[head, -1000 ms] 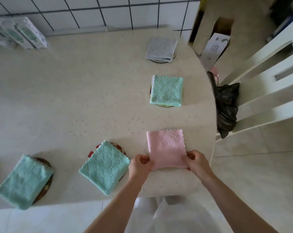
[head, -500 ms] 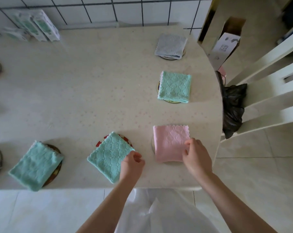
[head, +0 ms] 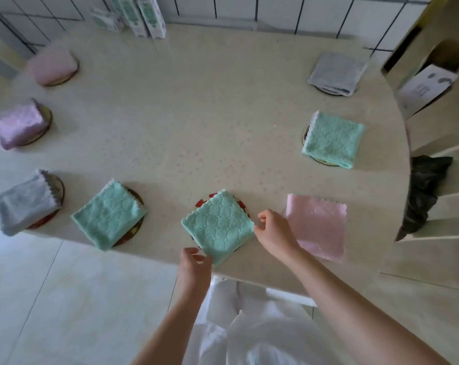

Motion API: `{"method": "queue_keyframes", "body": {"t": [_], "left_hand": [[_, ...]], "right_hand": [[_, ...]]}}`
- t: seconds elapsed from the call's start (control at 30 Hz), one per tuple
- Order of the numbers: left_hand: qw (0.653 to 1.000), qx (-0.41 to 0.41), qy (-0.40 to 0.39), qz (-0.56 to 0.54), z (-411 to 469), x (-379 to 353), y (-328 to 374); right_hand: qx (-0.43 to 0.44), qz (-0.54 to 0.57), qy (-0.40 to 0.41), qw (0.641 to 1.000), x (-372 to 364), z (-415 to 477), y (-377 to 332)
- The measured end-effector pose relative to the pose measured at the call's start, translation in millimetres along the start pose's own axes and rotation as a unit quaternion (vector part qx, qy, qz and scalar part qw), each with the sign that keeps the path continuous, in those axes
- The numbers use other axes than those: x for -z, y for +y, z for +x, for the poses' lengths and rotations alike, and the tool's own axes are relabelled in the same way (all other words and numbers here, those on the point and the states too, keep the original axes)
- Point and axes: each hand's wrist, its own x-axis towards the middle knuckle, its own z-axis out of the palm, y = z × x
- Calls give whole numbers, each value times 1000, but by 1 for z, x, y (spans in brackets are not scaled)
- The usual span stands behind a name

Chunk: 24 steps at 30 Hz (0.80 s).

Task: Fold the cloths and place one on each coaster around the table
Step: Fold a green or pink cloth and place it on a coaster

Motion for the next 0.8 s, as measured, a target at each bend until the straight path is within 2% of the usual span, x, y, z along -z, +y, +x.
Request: {"method": "queue_keyframes", "body": {"t": [0.1, 0.3, 0.37, 0.47, 0.63, 0.8], "left_hand": [[984, 93, -86, -126, 5, 2, 8], [926, 218, -179, -251, 16, 10, 16], [909, 233, -210, -276, 20, 15, 19], [919, 185, -238, -255, 21, 27, 23], [968, -27, -222, -110, 28, 56, 35], [972, -131, -186, -57, 57, 71, 52]], "right_hand": [[-50, -9, -6, 999, -7, 4, -12], [-150, 60, 15, 987, -15, 4, -26], [-175, 103, 28, 979, -20, 3, -30], [-206, 191, 53, 958, -25, -3, -34], [-186, 304, 87, 930, -23, -27, -48], [-209, 383, 93, 895, -42, -42, -48]]}}
